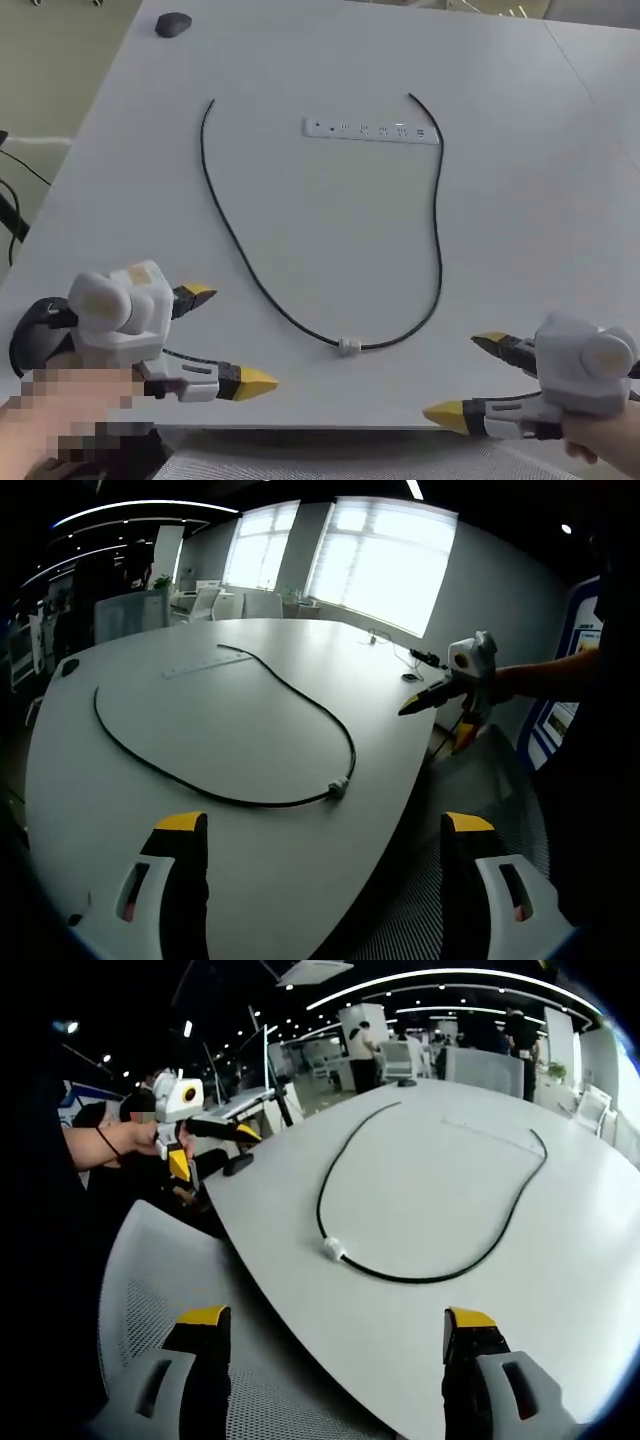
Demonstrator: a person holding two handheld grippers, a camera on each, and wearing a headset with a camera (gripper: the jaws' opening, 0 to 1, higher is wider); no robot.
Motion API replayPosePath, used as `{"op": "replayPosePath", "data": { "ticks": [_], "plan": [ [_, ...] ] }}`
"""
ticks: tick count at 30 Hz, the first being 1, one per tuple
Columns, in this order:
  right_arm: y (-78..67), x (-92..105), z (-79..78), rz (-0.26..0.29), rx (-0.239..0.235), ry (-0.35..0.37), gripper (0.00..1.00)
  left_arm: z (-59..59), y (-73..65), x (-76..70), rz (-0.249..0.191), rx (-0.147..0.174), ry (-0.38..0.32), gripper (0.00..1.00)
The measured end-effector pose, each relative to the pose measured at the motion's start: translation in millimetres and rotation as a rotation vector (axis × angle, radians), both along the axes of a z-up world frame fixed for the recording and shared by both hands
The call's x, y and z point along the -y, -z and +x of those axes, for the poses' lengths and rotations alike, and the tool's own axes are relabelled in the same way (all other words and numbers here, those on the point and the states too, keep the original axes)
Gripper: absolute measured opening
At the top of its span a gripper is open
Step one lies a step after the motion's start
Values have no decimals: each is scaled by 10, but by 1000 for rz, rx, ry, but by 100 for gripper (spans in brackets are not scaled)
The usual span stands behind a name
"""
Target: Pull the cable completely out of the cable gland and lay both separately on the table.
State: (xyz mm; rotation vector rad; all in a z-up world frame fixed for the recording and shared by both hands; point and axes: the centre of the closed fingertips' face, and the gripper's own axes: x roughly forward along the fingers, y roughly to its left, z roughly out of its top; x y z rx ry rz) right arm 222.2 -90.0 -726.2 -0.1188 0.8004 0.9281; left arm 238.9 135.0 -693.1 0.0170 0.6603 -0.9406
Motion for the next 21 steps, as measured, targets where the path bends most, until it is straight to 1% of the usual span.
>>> {"op": "replayPosePath", "data": {
  "ticks": [5, 8, 11, 14, 15, 16, 17, 21],
  "plan": [
    [-37, -38, 61, 9, 14, -16, 86, -2, 0, 25, -1, -4, -4, 96],
    [-17, -67, 96, -18, 24, -49, 85, -24, 23, 48, 4, -7, -3, 96],
    [2, -130, 137, -27, 28, -74, 82, -40, 39, 64, 4, -10, -5, 96],
    [14, -194, 209, -38, 41, -81, 84, -40, 51, 64, 2, -14, -19, 96],
    [12, -215, 221, -35, 39, -89, 83, -36, 52, 64, 2, -11, -23, 96],
    [15, -245, 230, -37, 36, -102, 82, -38, 55, 65, 3, -13, -25, 96],
    [24, -276, 243, -51, 40, -123, 81, -42, 54, 67, 2, -14, -27, 95],
    [50, -378, 298, -79, 57, -175, 79, -60, 28, 81, -2, -6, -32, 95]
  ]
}}
